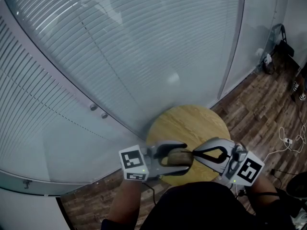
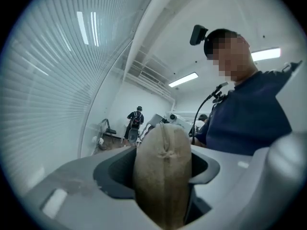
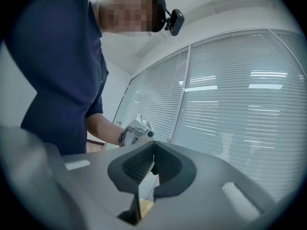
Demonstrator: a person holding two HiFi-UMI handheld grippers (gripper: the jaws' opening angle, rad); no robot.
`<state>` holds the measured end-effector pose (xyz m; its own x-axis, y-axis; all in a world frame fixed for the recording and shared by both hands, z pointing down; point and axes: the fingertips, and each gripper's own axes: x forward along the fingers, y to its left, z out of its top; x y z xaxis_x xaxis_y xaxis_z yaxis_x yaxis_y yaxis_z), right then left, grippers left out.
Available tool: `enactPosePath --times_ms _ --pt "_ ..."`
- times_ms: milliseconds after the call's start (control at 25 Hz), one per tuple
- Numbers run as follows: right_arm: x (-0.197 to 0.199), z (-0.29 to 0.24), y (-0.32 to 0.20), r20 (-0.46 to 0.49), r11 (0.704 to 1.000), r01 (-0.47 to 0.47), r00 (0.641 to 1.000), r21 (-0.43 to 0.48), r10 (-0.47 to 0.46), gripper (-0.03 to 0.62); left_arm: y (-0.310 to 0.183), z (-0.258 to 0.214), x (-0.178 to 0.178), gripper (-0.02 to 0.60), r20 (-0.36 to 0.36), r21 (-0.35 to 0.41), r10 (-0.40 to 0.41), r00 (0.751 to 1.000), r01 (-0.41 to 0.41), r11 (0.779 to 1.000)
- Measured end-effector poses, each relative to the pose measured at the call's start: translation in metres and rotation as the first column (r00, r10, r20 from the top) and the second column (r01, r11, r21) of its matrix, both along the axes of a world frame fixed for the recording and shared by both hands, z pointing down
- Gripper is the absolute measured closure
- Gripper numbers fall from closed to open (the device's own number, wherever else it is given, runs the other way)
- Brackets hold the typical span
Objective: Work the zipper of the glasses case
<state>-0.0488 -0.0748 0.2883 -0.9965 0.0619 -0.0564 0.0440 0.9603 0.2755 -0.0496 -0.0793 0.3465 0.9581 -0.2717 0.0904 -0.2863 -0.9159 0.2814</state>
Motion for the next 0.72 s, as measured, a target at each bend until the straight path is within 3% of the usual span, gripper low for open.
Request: enactPosePath --times_ms 280,720 --pt "0.016 -0.007 -0.002 0.032 0.999 0.037 0.999 -0.027 -0.036 0.583 0.004 -0.009 0.001 0.282 -0.158 -0.033 0.016 0.987 -0.022 0.999" --pt "0.018 -0.016 -0.004 0.087 1.000 0.022 0.996 -0.019 -0.020 0.583 -0.014 -0.050 -0.033 0.287 -0.401 -0.048 -0.066 0.914 0.051 0.998"
